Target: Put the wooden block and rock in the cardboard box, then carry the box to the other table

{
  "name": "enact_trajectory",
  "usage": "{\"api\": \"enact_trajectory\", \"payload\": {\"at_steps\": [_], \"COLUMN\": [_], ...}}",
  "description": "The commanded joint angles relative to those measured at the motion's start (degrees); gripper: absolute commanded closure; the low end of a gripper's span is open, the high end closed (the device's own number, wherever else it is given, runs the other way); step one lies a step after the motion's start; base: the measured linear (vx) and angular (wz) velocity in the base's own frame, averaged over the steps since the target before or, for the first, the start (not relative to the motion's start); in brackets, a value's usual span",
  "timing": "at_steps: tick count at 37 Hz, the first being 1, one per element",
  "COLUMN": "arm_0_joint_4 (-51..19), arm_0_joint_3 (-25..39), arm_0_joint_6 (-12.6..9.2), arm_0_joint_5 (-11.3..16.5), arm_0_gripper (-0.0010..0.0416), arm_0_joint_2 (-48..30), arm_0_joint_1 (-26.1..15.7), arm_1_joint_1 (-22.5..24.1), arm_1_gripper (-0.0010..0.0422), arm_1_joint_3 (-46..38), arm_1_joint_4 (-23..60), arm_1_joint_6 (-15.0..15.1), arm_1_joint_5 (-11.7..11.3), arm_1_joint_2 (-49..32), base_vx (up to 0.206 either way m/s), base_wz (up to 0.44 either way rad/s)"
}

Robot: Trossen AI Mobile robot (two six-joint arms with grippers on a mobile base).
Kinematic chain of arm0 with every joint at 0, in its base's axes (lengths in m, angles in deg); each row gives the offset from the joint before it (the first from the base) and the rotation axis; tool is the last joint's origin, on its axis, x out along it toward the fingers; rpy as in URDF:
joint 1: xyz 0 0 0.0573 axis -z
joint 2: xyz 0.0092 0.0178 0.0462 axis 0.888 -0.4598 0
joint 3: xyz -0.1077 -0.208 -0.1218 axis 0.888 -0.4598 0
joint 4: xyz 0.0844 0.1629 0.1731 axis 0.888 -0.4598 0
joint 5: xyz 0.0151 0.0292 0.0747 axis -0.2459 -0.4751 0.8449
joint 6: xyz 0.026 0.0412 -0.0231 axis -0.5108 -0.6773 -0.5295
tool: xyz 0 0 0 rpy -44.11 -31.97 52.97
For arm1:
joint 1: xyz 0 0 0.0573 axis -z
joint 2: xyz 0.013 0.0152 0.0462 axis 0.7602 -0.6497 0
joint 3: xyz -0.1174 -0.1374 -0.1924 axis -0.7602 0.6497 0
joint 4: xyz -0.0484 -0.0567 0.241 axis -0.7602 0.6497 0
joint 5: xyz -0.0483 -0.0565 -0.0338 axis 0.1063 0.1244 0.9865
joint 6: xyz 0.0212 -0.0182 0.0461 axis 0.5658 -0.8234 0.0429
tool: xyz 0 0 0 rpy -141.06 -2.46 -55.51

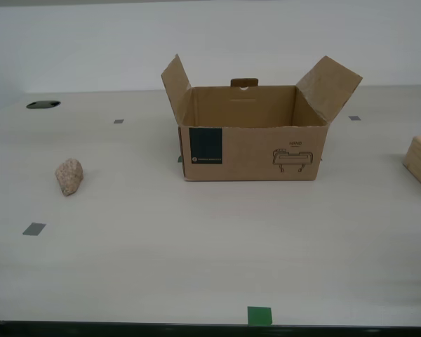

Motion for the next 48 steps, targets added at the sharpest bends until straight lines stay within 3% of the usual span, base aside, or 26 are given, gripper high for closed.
{"api": "enact_trajectory", "payload": {"at_steps": [1,15,26,30,39,45,48], "arm_0_joint_4": [0.0,0.0,0.5,0.8,0.8,0.9,0.9], "arm_0_joint_3": [0.1,0.0,0.0,0.0,0.0,0.0,0.0], "arm_0_joint_6": [-0.2,-0.2,0.3,1.8,1.8,1.9,3.0], "arm_0_joint_5": [0.2,0.2,0.2,0.2,0.2,0.2,0.2], "arm_0_gripper": [0.0010,0.0009,0.0010,0.0010,0.0012,0.0012,0.0012], "arm_0_joint_2": [0.0,0.0,0.0,0.0,0.0,-0.3,-0.6], "arm_0_joint_1": [0.0,0.0,0.0,0.0,0.0,0.0,0.0], "arm_1_joint_1": [0.0,0.0,0.0,0.0,0.0,0.0,0.0], "arm_1_gripper": [0.0025,0.0025,0.0025,0.0025,0.0025,0.0025,0.0025], "arm_1_joint_3": [0.0,0.0,0.0,0.0,0.0,0.0,0.0], "arm_1_joint_4": [0.0,0.4,0.7,1.8,2.4,2.1,2.0], "arm_1_joint_6": [0.2,1.7,0.2,0.0,0.0,0.0,0.0], "arm_1_joint_5": [0.2,0.2,0.1,0.1,0.1,-3.2,-4.2], "arm_1_joint_2": [0.0,0.0,-0.2,-1.6,-7.8,-10.7,-12.0], "base_vx": [0.000,0.000,0.000,0.000,0.000,0.000,0.000], "base_wz": [0.000,0.000,0.000,0.000,0.000,0.000,0.000]}}
